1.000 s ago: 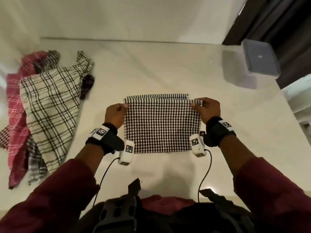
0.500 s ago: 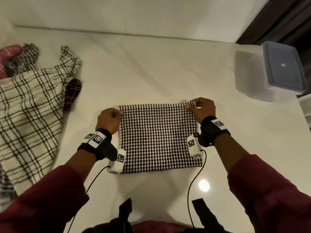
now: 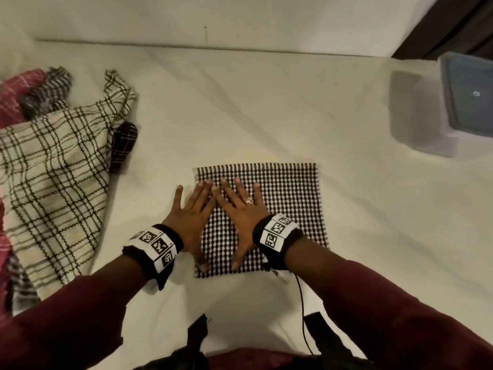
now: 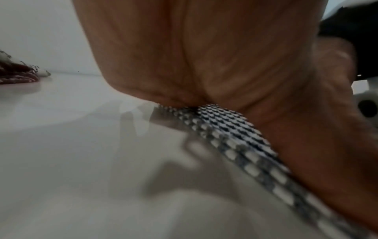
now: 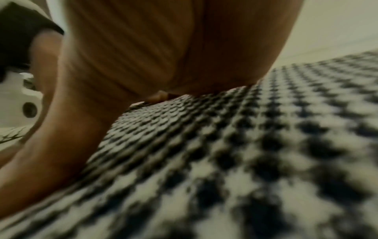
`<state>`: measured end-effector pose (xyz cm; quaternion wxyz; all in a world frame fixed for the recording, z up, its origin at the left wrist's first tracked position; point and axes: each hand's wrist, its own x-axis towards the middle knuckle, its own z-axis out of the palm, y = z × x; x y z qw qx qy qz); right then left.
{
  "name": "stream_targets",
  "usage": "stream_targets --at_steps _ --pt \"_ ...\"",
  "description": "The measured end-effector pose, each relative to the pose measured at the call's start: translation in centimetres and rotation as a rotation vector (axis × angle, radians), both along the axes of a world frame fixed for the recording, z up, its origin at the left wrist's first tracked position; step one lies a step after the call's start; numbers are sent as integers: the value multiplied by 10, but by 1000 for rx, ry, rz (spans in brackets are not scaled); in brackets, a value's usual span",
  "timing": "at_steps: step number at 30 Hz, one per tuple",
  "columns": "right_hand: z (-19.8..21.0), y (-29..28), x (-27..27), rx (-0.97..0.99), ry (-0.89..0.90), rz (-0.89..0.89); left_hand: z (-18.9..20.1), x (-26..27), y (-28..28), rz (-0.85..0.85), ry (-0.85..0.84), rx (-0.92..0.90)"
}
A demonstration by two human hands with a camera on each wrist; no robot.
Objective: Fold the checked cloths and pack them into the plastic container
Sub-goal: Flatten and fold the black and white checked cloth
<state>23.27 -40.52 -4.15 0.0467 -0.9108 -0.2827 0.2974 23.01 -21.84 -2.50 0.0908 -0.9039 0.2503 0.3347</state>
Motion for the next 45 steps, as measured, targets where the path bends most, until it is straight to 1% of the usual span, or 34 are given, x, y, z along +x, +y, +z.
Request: stream_targets --at_steps 2,6,9,12,14,15,17,18,19,20,22,24,27,30,31,33,35,38,41,45 --pt "4 -17 2 -11 -4 -39 5 0 0 21 14 -5" --pt "6 -75 -4 -25 -9 -138 10 1 -1 35 43 -7" --pt "12 -119 -15 -50 6 -258 15 0 -2 40 60 -19" --pt "21 -147 -28 7 -5 -399 21 3 1 53 47 -22" --pt "25 -149 -52 92 -96 -417 27 -6 6 105 -14 -62" --pt "28 -144 -67 157 -152 -407 32 -12 8 143 -71 -130" --pt "29 -129 -101 316 -207 -385 38 -36 9 220 -149 -366" --pt "27 -121 -112 375 -204 -405 40 -47 8 250 -152 -468" --pt "24 -114 -121 405 -177 -437 39 -59 7 278 -123 -532" --pt "22 -109 -125 413 -170 -460 36 -69 3 289 -82 -552" --pt "14 -105 -131 408 -222 -503 27 -88 -4 291 -41 -512" --pt "10 -107 -138 403 -289 -555 16 -102 -8 309 -78 -500" --pt "8 -108 -145 363 -349 -508 7 -109 0 326 -164 -540" --pt "11 -110 -144 331 -361 -494 8 -110 7 240 -219 -544" --pt "11 -111 -143 343 -371 -496 10 -108 9 206 -258 -559" --pt "15 -115 -134 384 -412 -510 22 -100 8 199 -330 -604" --pt "26 -118 -117 419 -480 -535 43 -82 5 262 -408 -645" --pt "48 -122 -73 384 -599 -557 73 -41 -2 354 -516 -634" --pt "66 -119 -18 297 -612 -609 86 9 -12 387 -507 -589" --pt "72 -113 35 122 -524 -669 71 67 -19 409 -433 -525"
